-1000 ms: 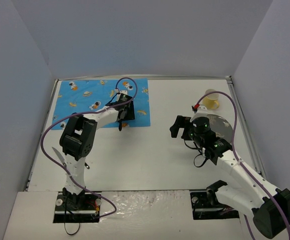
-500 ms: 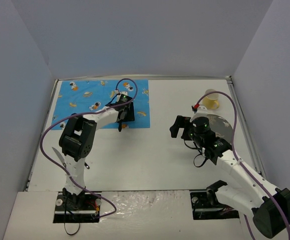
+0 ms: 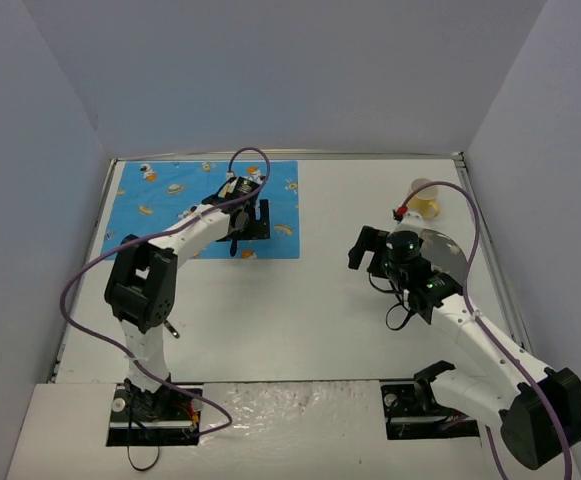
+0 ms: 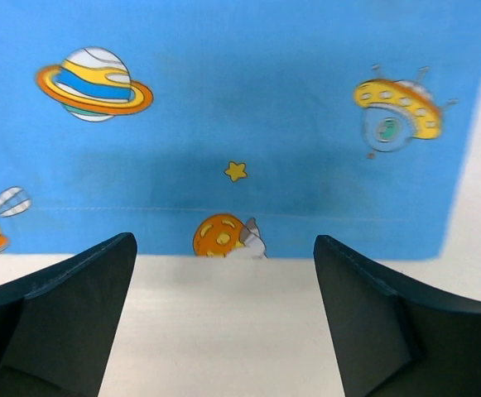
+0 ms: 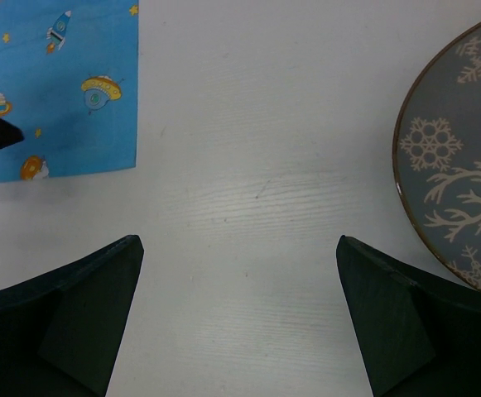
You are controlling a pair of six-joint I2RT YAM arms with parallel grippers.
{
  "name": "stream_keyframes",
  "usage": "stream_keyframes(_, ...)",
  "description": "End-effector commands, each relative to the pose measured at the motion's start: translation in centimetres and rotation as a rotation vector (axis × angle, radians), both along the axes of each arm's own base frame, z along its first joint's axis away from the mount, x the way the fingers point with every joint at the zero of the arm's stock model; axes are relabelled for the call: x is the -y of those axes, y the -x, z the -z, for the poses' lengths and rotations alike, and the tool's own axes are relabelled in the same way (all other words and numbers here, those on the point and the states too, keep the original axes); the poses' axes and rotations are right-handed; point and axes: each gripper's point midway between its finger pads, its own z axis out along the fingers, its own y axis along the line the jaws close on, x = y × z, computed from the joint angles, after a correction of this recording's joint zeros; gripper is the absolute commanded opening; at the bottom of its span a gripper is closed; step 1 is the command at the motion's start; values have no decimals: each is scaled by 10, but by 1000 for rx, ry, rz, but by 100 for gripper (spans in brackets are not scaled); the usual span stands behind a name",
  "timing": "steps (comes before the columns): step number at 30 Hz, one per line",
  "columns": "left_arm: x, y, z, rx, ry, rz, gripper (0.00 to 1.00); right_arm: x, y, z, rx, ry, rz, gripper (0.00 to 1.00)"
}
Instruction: Set the dinner table for one person
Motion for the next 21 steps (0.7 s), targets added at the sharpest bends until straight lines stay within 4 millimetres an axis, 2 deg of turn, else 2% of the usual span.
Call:
stream_keyframes(1, 2, 9, -115, 204, 109, 39, 93, 50, -22, -9, 19, -90, 255, 100)
stream_keyframes(4, -8, 29, -142, 248, 127, 64, 95, 85, -17, 15, -65, -161, 380, 100)
stream_keyframes(7, -18, 51, -138, 217, 143, 87, 96, 120, -11, 36, -136, -198, 500, 100)
stream_keyframes(9, -22, 66, -137, 200, 178, 109, 96, 133, -2, 50, -187, -198, 556, 99)
stream_keyframes(11, -26, 79, -142, 204, 200, 137, 96, 154, 3, 55, -201, -204, 630, 99)
stream_keyframes(12, -28, 85, -141, 198, 202, 143, 96, 159, 7, 58, -212, -206, 654, 99)
stream_keyframes(14, -34, 92, -138, 189, 191, 159, 96, 180, 15, 58, -212, -184, 746, 99)
stream_keyframes(18, -44, 100, -130, 181, 184, 172, 96, 217, 29, 55, -208, -124, 905, 99)
stream_keyframes(21, -50, 100, -125, 165, 206, 161, 96, 239, 40, 61, -227, -108, 997, 100)
